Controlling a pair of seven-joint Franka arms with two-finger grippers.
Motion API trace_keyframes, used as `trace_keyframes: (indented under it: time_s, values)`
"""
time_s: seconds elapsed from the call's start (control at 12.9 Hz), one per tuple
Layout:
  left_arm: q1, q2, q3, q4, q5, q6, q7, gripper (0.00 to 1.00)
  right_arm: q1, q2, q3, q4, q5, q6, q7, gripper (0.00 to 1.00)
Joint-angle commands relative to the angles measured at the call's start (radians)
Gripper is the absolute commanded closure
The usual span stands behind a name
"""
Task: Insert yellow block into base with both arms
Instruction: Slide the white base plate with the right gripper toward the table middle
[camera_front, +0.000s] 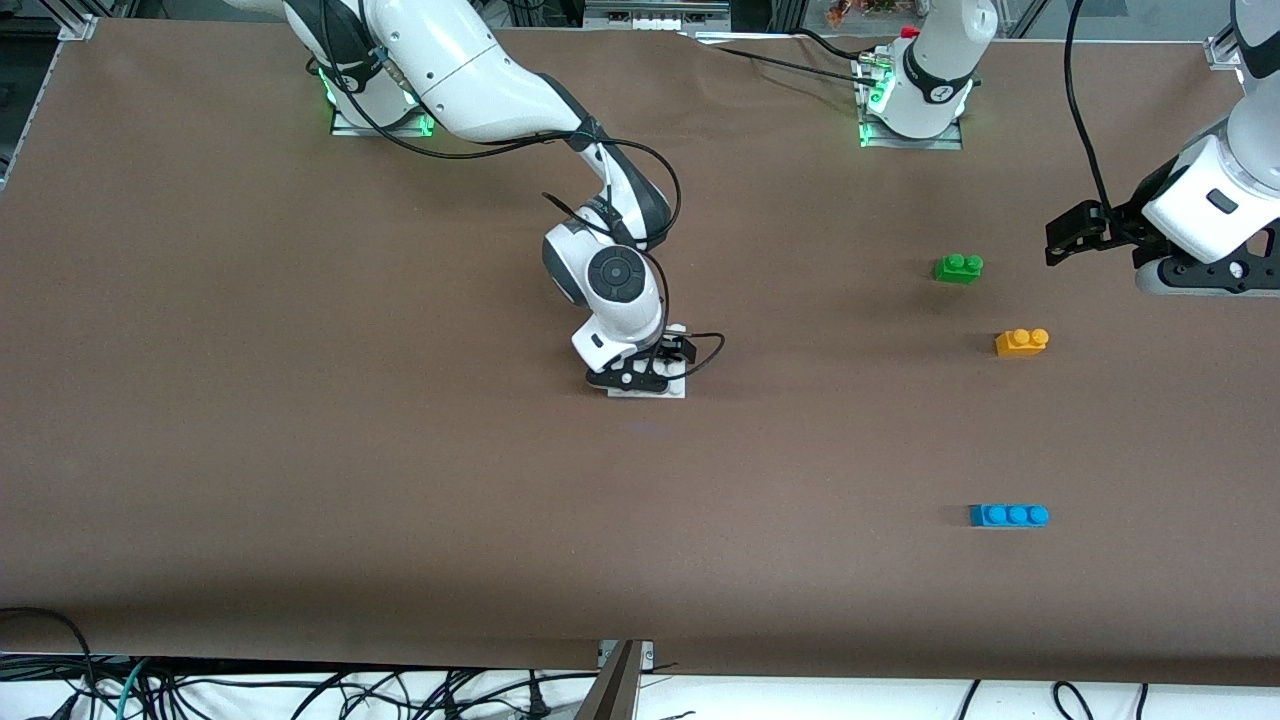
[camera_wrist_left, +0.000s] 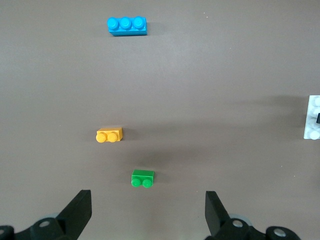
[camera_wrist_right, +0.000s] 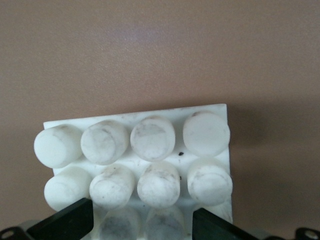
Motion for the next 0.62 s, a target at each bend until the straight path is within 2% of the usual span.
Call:
trace_keyframes:
  time_s: [0.0,0.15,0.31,0.54]
  values:
    - [0.007,0.010,0.000,0.029,-0.013,-0.027,0.004,0.00,0.006,0.023,-0.011,0.068,0.010,-0.009,0.002,0.00]
    - [0.007,0.010,0.000,0.029,-0.013,-0.027,0.000,0.00,0.006,0.002,-0.013,0.086,0.012,-0.065,0.002,0.00]
    - [0.007,0.010,0.000,0.029,-0.013,-0.027,0.000,0.00,-0.001,-0.009,-0.022,0.160,0.009,-0.190,-0.004,0.00]
    - [0.007,0.010,0.001,0.028,-0.013,-0.029,0.003,0.00,-0.007,-0.041,-0.073,0.240,0.010,-0.337,-0.077,0.00]
